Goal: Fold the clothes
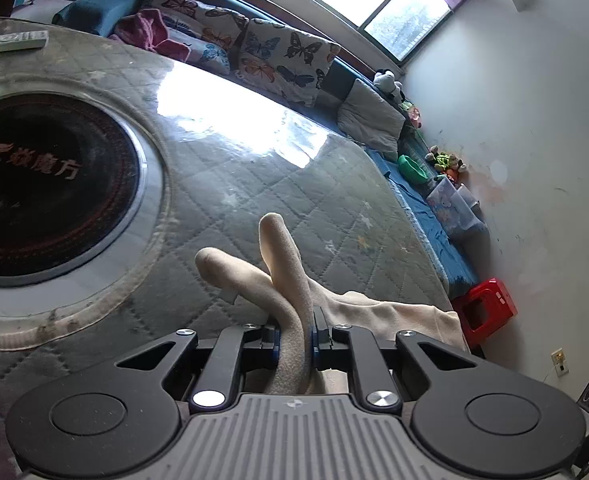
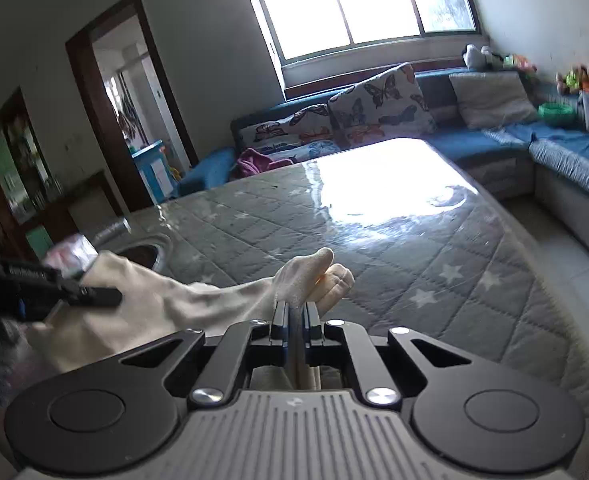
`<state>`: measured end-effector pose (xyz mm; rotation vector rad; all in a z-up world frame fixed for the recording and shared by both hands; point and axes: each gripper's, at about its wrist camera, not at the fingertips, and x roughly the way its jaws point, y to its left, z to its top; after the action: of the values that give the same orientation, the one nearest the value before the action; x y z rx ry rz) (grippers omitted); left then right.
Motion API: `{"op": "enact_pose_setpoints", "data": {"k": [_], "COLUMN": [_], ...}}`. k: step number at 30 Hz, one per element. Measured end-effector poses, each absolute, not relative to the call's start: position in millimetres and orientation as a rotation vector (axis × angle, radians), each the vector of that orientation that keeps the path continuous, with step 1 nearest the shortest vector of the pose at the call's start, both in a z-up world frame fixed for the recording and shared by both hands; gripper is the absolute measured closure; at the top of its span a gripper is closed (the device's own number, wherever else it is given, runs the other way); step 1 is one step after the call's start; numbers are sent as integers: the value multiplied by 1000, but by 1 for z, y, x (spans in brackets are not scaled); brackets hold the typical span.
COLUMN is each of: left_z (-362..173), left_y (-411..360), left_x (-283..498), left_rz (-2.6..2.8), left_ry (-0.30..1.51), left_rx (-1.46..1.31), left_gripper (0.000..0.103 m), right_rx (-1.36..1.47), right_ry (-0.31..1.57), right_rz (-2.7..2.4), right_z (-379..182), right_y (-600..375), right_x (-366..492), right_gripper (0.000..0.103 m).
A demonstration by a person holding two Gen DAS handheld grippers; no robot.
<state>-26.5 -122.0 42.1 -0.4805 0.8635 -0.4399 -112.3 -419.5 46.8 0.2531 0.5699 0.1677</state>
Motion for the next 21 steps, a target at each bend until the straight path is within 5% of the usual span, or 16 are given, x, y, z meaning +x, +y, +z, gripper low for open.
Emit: {"op": "enact_pose_setpoints", "data": {"k": [7,14,21], "left_z": [32,20,15], "left_y": [-119,-115,-119], "left_x": [-24,-20,-19], "left_rz": [-417,-400,-390], "left_ry": [896,927,943], "left_rx": [-479,-485,-482], "left_gripper": [88,88,88], "right_rx": [311,431,533], "right_ry": [626,648,649], "right_rz": [139,171,208], "right_z": [24,8,-4], "right_y": [-427,-446,-451], "right_x": [-111,-110,-110], "right_gripper": [95,78,76]}}
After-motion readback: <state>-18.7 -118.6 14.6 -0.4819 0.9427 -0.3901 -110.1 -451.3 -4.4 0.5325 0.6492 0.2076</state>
